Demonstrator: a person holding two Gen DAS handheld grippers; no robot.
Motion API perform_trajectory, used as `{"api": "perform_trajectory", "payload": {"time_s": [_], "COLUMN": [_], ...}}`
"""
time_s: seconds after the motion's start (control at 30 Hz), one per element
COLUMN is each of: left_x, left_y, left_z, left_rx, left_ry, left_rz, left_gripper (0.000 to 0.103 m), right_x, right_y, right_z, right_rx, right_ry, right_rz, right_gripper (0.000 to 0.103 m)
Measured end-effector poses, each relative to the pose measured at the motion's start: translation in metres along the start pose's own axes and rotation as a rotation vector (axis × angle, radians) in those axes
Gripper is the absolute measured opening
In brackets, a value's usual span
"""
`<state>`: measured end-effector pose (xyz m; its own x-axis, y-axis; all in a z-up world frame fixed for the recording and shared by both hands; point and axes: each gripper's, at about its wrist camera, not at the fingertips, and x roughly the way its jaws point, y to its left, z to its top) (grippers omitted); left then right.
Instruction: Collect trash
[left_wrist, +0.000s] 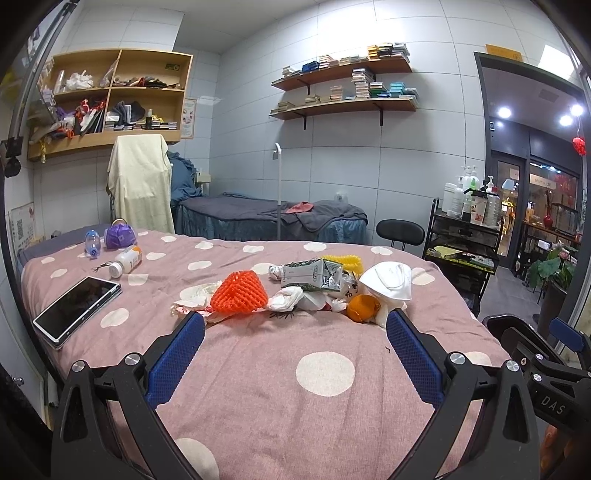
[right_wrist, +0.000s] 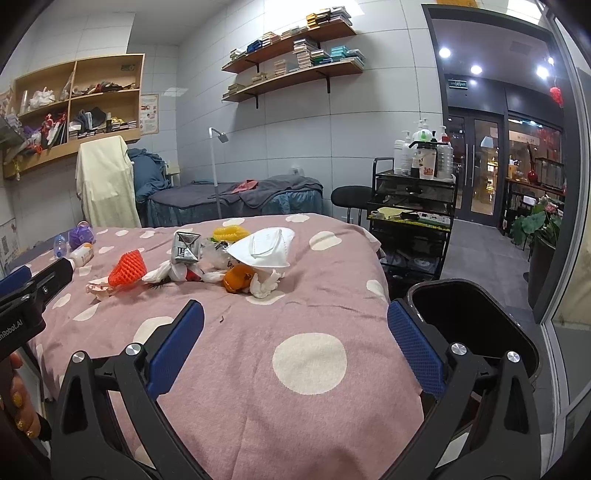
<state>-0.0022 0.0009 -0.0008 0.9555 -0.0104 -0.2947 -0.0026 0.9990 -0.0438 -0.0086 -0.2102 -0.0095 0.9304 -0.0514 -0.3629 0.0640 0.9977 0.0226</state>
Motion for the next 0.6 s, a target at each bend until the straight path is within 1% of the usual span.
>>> {"api": "perform_trajectory", "payload": {"time_s": [0.6], "left_x": [-0.0005], "left_y": [-0.0005], "left_z": [-0.0009], "left_rx": [0.001], "left_ry": [0.003], "left_rz": [0.000], "left_gripper": [0.097], "right_x": [-0.0009], "right_y": [0.0003], "right_z": [0.0002], "right_rx": [0.004], "right_ry": [0.003], "right_rz": [0.008], "right_gripper": [0.098]}}
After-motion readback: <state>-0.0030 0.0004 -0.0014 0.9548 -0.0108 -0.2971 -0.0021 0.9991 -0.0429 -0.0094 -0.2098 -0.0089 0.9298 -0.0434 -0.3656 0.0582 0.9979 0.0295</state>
